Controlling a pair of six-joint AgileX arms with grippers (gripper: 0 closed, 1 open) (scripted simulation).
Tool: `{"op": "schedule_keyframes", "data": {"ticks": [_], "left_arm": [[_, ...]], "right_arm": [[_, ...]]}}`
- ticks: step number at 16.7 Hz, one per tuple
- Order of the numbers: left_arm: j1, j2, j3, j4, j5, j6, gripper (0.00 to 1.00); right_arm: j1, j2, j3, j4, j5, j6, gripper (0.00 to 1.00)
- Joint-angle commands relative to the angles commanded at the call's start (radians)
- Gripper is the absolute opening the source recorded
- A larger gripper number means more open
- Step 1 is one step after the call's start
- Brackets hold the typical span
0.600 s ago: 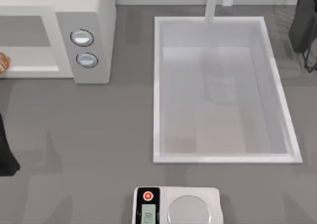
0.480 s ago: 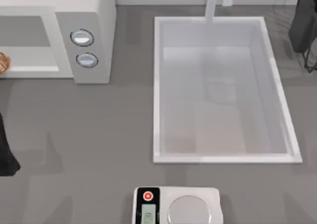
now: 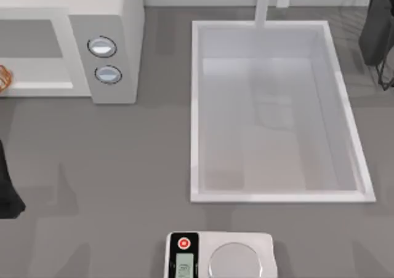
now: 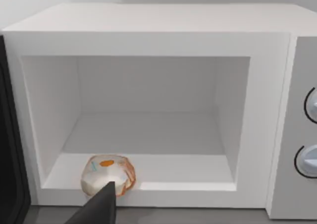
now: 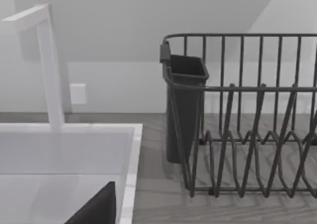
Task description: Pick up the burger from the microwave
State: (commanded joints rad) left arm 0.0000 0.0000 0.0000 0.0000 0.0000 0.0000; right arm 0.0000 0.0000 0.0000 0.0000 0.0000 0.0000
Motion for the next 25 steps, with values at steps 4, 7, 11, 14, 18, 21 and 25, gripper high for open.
{"op": "schedule_keyframes", "data": {"ticks": [4,7,11,14,18,21,25], "left_arm": [[0.000,0.000,0.000,0.000,0.000,0.000,1.00],[0.000,0.000,0.000,0.000,0.000,0.000,1.00],[0.000,0.000,0.000,0.000,0.000,0.000,1.00],[0.000,0.000,0.000,0.000,0.000,0.000,1.00],[0.010,0.097,0.034,0.048,0.011,0.004,1.00],[0.028,0.268,0.095,0.133,0.031,0.012,1.00],[0.062,0.590,0.209,0.293,0.068,0.027,1.00]], "right_arm": [[0.000,0.000,0.000,0.000,0.000,0.000,1.00],[0.000,0.000,0.000,0.000,0.000,0.000,1.00],[0.000,0.000,0.000,0.000,0.000,0.000,1.00],[0.000,0.000,0.000,0.000,0.000,0.000,1.00],[0.000,0.000,0.000,0.000,0.000,0.000,1.00],[0.000,0.000,0.000,0.000,0.000,0.000,1.00],[0.000,0.000,0.000,0.000,0.000,0.000,1.00]]}}
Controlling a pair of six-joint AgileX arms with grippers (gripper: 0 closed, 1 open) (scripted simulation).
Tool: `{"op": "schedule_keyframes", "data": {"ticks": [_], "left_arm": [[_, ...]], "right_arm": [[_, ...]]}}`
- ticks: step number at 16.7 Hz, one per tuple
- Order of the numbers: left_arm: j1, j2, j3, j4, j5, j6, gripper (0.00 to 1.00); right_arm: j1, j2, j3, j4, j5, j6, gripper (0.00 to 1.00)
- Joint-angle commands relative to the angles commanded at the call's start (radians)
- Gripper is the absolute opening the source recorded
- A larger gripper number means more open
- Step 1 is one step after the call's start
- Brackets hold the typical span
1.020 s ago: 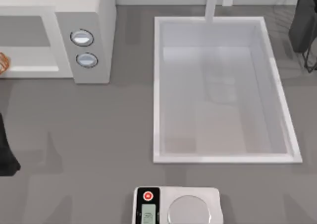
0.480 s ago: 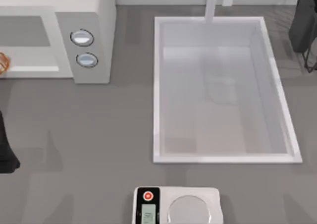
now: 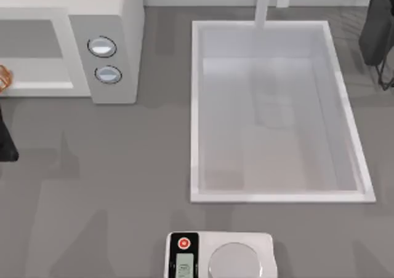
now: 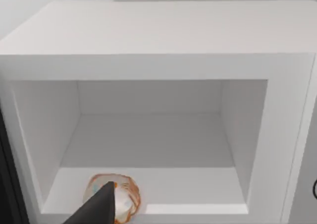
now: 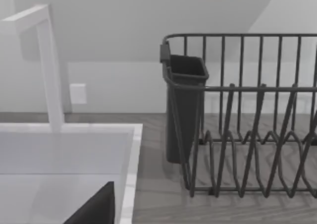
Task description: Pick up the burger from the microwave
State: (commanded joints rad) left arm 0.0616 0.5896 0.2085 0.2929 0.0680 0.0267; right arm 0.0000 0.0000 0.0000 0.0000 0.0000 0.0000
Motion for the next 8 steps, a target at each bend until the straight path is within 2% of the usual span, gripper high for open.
{"op": "schedule_keyframes", "data": {"ticks": [8], "left_arm": [[0.084,0.807,0.286,0.401,0.093,0.037,1.00]], "right_arm": [[0.000,0.000,0.000,0.000,0.000,0.000,1.00]]}}
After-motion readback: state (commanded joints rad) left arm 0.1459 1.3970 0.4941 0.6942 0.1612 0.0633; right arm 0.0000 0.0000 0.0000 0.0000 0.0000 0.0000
